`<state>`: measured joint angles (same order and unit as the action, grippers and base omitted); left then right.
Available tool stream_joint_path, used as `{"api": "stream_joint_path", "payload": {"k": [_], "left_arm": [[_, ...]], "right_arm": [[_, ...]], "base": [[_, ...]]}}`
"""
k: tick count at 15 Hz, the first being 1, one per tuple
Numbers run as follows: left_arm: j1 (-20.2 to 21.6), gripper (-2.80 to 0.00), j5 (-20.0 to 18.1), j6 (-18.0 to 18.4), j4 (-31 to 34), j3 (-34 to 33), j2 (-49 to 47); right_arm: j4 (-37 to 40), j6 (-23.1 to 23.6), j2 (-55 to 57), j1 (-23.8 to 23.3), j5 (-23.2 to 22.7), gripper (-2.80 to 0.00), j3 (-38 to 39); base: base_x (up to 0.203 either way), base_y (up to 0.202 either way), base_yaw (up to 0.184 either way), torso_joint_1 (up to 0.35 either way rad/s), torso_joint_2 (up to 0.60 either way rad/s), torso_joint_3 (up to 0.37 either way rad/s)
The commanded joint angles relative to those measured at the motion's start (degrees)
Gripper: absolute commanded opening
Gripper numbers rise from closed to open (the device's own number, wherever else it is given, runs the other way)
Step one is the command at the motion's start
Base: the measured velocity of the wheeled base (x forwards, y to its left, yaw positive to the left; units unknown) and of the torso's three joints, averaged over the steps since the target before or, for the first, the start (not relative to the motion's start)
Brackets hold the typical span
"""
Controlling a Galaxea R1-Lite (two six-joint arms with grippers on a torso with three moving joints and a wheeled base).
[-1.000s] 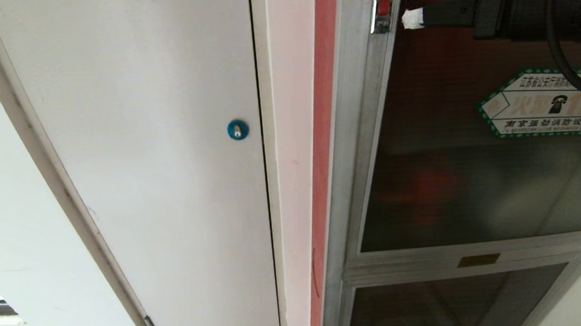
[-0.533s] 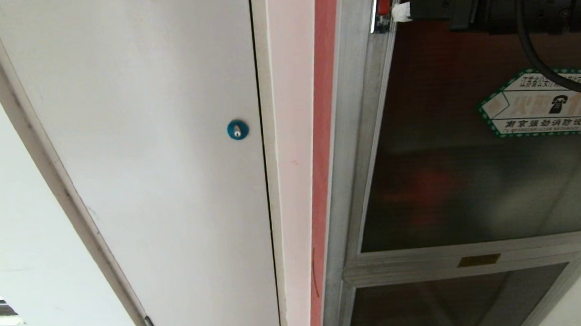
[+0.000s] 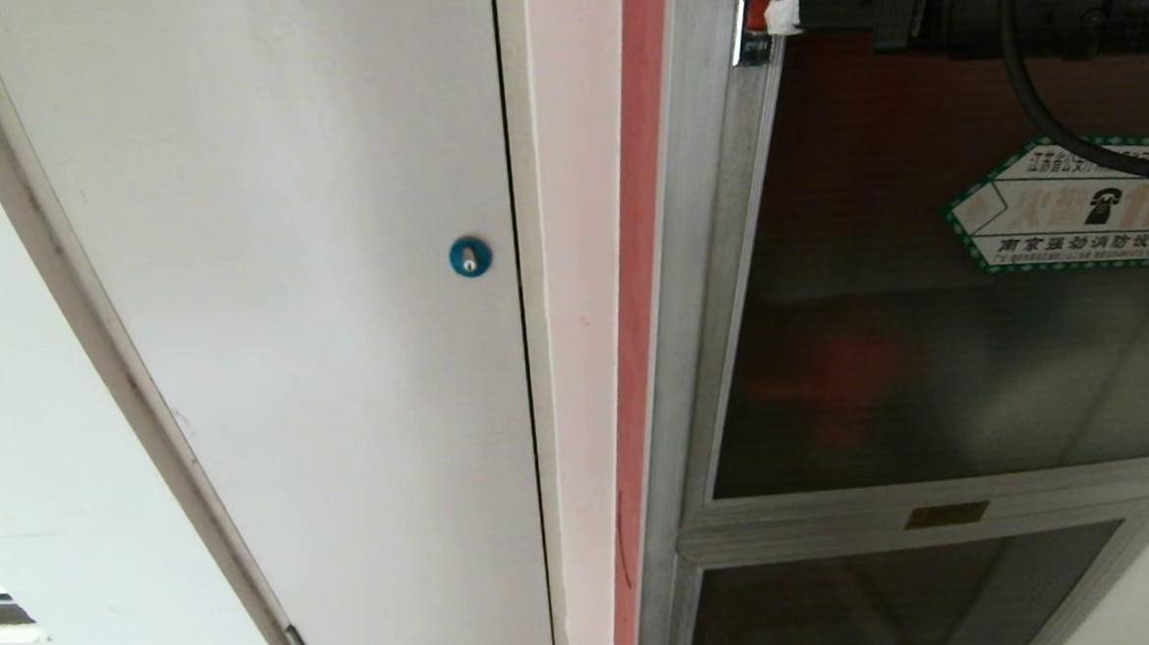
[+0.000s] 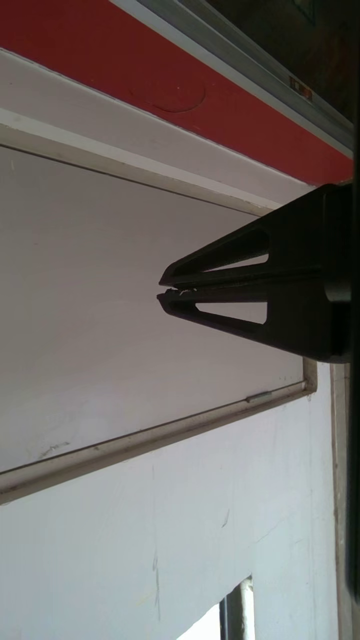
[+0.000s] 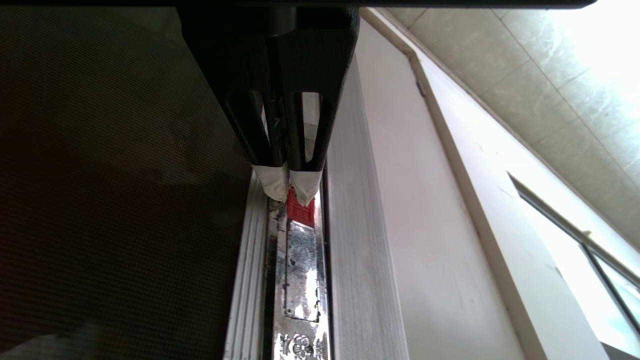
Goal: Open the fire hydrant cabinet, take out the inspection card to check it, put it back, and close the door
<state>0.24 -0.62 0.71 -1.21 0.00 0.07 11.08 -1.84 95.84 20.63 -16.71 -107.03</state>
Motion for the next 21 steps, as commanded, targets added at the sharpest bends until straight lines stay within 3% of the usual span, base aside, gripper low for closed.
{"api": "stream_joint_path", "payload": {"k": [1,9,21], "left_arm": [[0.02,-2.8,0.01,0.0,-0.02,-0.44,-0.07],[0.02,-2.8,0.01,0.0,-0.02,-0.44,-0.07],[0.02,-2.8,0.01,0.0,-0.02,-0.44,-0.07]], "right_arm": [[0.0,0.0,0.31,0.28,0.1,-2.8,-0.45],[-0.01,0.0,2.77,0.55,2.03,-2.8,-2.65],[0.26,-0.09,0.05,3.12,2.03,-2.8,0.33]], "base": [[0.0,0.0,0.0,0.0,0.0,0.0],[0.0,0.0,0.0,0.0,0.0,0.0],[0.0,0.0,0.0,0.0,0.0,0.0]]}}
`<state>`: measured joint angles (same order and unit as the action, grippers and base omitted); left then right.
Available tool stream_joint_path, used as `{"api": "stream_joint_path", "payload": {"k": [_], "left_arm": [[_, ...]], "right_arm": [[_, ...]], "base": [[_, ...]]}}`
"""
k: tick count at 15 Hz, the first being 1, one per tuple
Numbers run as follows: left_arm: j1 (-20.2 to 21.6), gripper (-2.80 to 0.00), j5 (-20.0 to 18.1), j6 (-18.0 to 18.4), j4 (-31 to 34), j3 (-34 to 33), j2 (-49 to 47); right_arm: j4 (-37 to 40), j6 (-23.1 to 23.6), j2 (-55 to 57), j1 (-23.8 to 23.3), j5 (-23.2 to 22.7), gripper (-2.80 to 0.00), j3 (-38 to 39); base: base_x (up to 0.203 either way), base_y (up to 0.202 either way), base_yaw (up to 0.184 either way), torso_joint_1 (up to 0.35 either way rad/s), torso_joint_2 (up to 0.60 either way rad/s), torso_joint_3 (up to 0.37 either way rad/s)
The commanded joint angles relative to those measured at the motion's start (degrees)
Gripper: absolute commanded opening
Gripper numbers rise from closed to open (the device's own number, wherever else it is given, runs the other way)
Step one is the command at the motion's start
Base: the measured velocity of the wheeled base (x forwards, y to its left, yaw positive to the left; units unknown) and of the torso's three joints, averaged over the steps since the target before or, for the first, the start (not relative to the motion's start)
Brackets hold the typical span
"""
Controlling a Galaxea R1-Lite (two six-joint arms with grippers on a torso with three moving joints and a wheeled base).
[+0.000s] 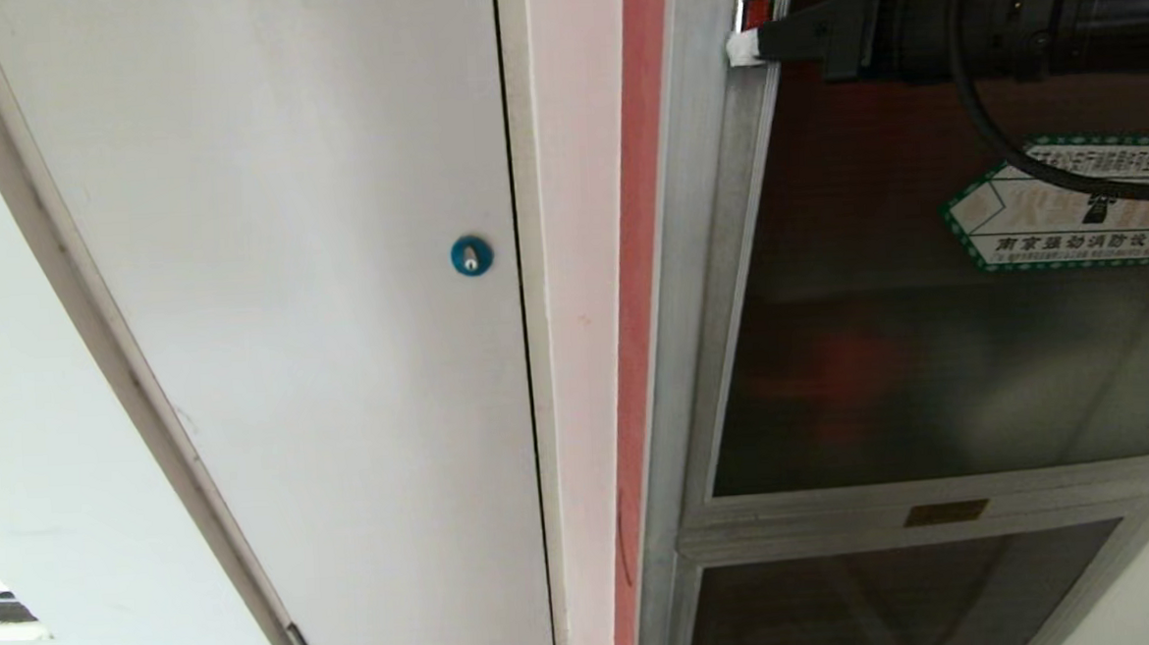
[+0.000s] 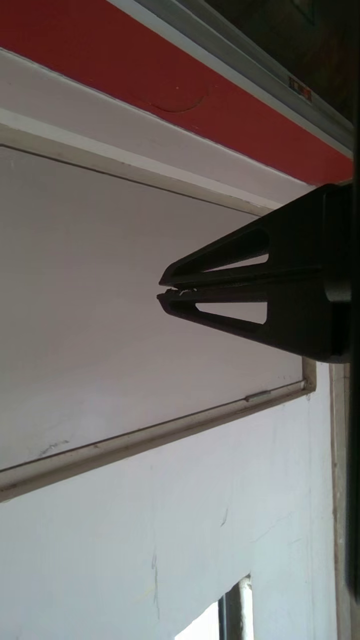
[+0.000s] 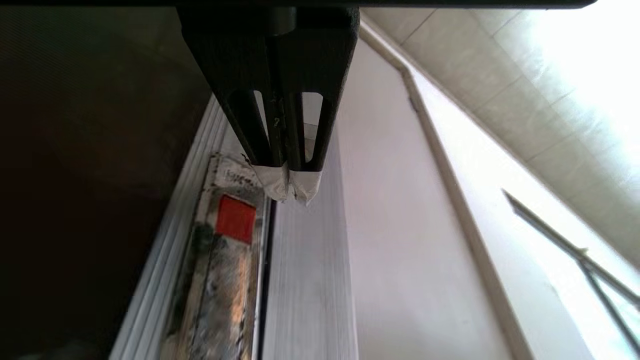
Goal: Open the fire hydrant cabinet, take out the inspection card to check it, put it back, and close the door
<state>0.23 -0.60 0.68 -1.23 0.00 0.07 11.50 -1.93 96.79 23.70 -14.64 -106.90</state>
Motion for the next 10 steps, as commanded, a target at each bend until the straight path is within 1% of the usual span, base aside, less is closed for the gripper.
{"api": "stream_joint_path", "payload": {"k": [1,8,10], "left_arm": [[0.03,-2.8,-0.02,0.02,0.0,-0.44,-0.07],[0.03,-2.8,-0.02,0.02,-0.07,-0.44,-0.07],[0.03,-2.8,-0.02,0.02,0.0,-0.44,-0.07]], "right_arm": [[-0.16,-0.04,-1.02,0.33,-0.04,-2.8,0.29],[-0.57,-0.1,-1.14,0.65,0.51,-2.8,-0.07],[-0.86,-0.01,-0.38,0.65,1.59,-2.8,-0.74]], "base": [[0.0,0.0,0.0,0.0,0.0,0.0],[0.0,0.0,0.0,0.0,0.0,0.0],[0.0,0.0,0.0,0.0,0.0,0.0]]}}
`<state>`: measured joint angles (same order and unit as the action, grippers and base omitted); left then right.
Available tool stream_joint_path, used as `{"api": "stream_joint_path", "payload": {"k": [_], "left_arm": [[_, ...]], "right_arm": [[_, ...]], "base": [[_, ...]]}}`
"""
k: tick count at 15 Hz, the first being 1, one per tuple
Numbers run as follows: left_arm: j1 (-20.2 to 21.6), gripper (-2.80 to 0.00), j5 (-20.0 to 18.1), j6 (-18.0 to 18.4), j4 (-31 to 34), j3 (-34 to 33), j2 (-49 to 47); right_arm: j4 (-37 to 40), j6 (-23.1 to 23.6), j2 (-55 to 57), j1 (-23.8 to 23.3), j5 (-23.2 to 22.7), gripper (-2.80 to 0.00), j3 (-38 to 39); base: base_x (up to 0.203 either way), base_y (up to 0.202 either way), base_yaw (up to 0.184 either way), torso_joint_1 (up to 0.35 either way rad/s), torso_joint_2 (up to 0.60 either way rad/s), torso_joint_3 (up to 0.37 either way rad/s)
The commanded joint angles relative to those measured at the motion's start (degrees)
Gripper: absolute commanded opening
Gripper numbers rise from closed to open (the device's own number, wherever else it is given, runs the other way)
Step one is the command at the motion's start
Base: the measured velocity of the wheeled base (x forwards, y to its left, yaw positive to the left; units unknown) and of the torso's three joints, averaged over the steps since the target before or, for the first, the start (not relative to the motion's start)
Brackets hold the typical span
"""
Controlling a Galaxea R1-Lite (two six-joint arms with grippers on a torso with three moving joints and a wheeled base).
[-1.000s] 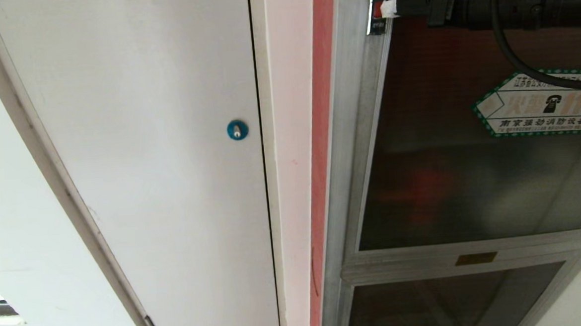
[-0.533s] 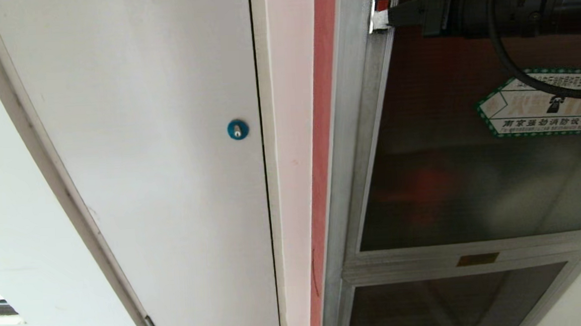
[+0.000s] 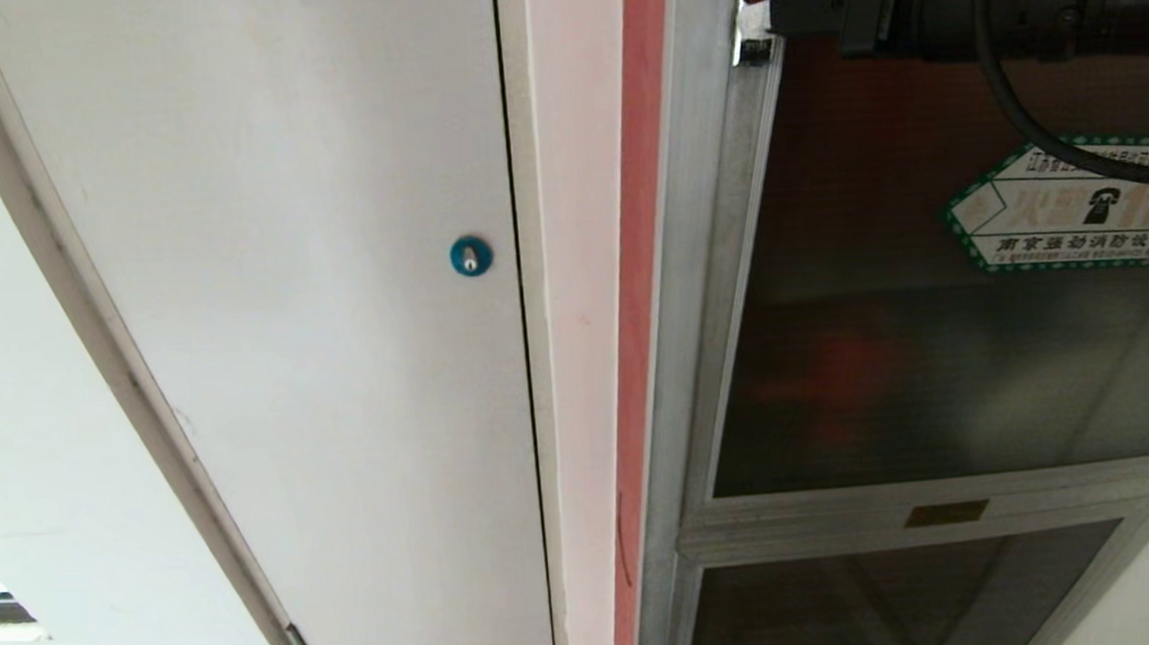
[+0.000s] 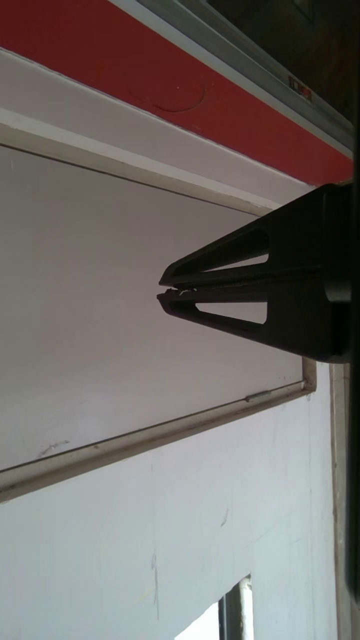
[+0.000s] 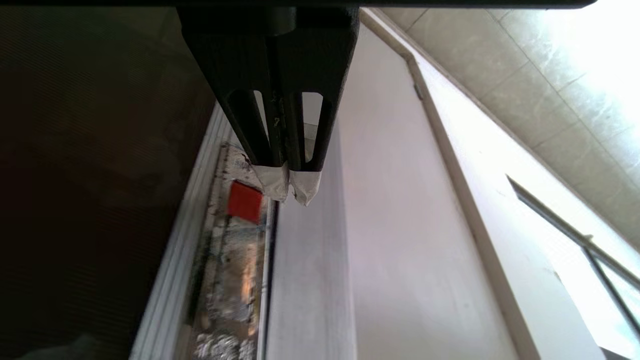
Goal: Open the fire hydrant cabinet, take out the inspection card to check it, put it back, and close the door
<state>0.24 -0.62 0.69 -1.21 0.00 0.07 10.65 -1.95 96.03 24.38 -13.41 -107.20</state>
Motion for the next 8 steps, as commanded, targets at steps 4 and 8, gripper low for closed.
{"api": "stream_joint_path", "payload": {"k": [4,8], "left_arm": [[0.02,-2.8,0.01,0.01,-0.02,-0.44,-0.07],[0.02,-2.8,0.01,0.01,-0.02,-0.43,-0.07]], "right_arm": [[-0.5,0.02,0.65,-0.15,1.34,-2.8,-0.77],[-1.07,0.1,0.66,-0.39,2.86,-2.8,-0.55]], "base": [[0.0,0.0,0.0,0.0,0.0,0.0],[0.0,0.0,0.0,0.0,0.0,0.0]]}}
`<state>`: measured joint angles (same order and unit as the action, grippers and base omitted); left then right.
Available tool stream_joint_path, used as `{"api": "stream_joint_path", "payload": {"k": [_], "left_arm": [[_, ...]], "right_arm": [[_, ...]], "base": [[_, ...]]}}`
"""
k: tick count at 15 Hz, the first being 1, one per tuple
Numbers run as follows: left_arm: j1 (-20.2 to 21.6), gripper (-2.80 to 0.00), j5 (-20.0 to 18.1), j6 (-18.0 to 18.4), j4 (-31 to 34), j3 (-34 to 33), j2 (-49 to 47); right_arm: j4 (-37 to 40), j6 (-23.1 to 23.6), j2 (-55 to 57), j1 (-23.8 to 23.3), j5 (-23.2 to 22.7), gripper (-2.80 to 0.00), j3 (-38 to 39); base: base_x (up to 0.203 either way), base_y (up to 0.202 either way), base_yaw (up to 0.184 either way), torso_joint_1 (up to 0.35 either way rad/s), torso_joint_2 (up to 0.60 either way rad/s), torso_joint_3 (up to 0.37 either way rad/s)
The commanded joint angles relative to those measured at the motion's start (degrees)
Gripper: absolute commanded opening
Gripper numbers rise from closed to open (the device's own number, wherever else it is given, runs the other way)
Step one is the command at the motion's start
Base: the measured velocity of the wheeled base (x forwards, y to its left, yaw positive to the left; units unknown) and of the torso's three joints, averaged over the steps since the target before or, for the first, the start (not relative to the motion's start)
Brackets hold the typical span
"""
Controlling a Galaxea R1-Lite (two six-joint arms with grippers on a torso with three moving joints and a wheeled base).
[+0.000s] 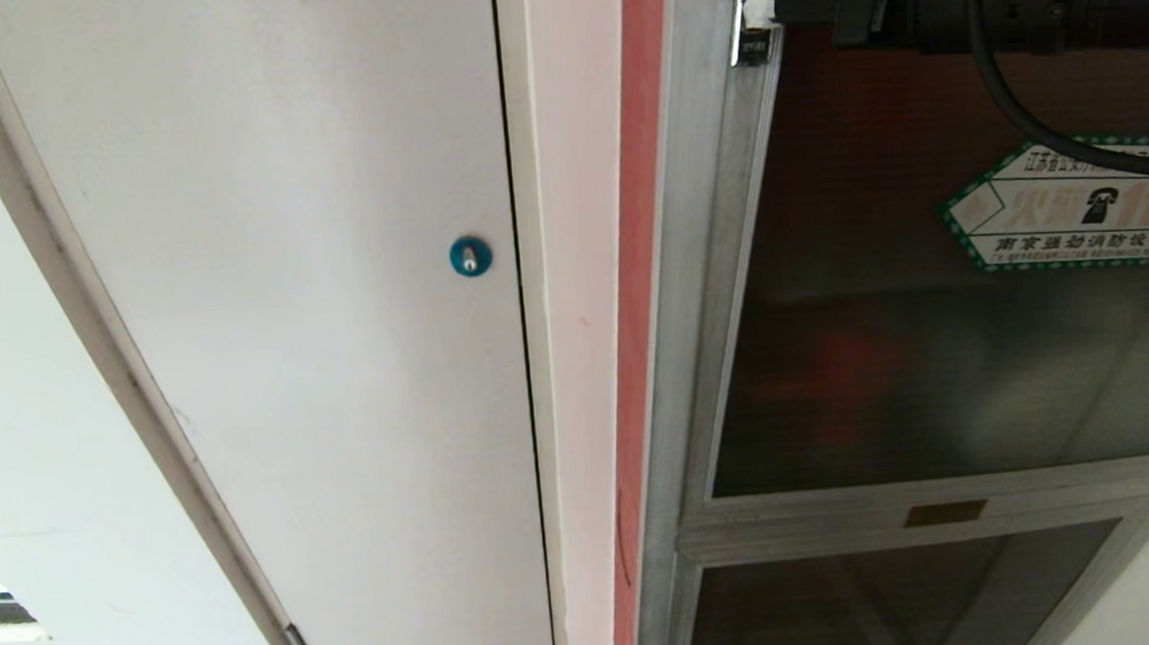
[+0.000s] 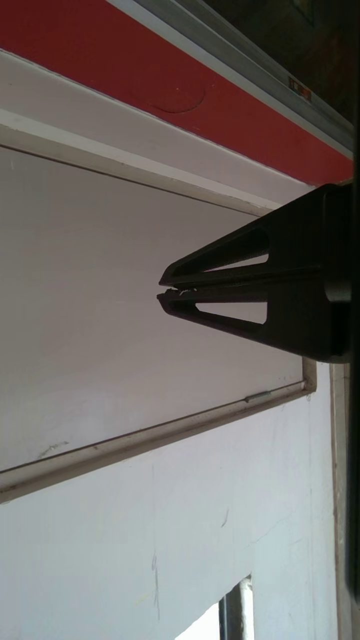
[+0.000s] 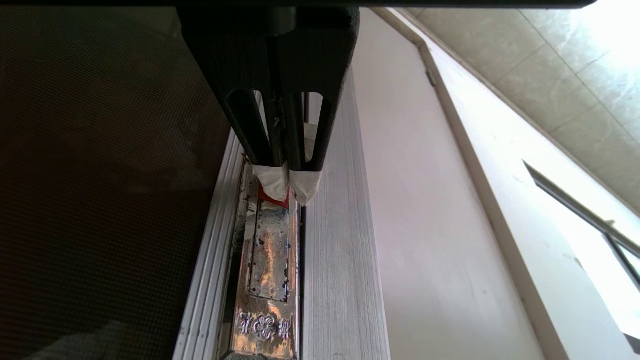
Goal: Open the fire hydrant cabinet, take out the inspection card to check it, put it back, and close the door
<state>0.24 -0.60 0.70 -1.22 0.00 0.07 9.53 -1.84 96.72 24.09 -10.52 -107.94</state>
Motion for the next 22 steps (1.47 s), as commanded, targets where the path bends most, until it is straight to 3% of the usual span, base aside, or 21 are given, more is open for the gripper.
{"api": "stream_joint_path", "payload": {"k": [1,12,18,20,22], "left_arm": [[0.02,-2.8,-0.02,0.0,-0.01,-0.43,-0.07],[0.02,-2.8,-0.02,0.0,-0.02,-0.44,-0.07],[0.02,-2.8,-0.02,0.0,-0.03,-0.44,-0.07],[0.02,-2.8,-0.02,0.0,-0.02,-0.44,-0.07],[0.02,-2.8,-0.02,0.0,-0.01,-0.44,-0.07]], "right_arm": [[0.05,-0.09,0.03,-0.18,0.06,-2.8,0.18],[0.49,-0.09,-0.79,-0.16,1.82,-2.8,1.19],[-0.73,-1.64,-8.13,3.23,1.97,-2.8,11.76],[-6.5,-1.81,-9.8,5.74,6.04,-2.8,17.5],[-17.87,0.52,-10.08,11.25,18.41,-2.8,23.33]], "base": [[0.0,0.0,0.0,0.0,0.0,0.0],[0.0,0.0,0.0,0.0,0.0,0.0],[0.0,0.0,0.0,0.0,0.0,0.0],[0.0,0.0,0.0,0.0,0.0,0.0],[0.0,0.0,0.0,0.0,0.0,0.0]]}}
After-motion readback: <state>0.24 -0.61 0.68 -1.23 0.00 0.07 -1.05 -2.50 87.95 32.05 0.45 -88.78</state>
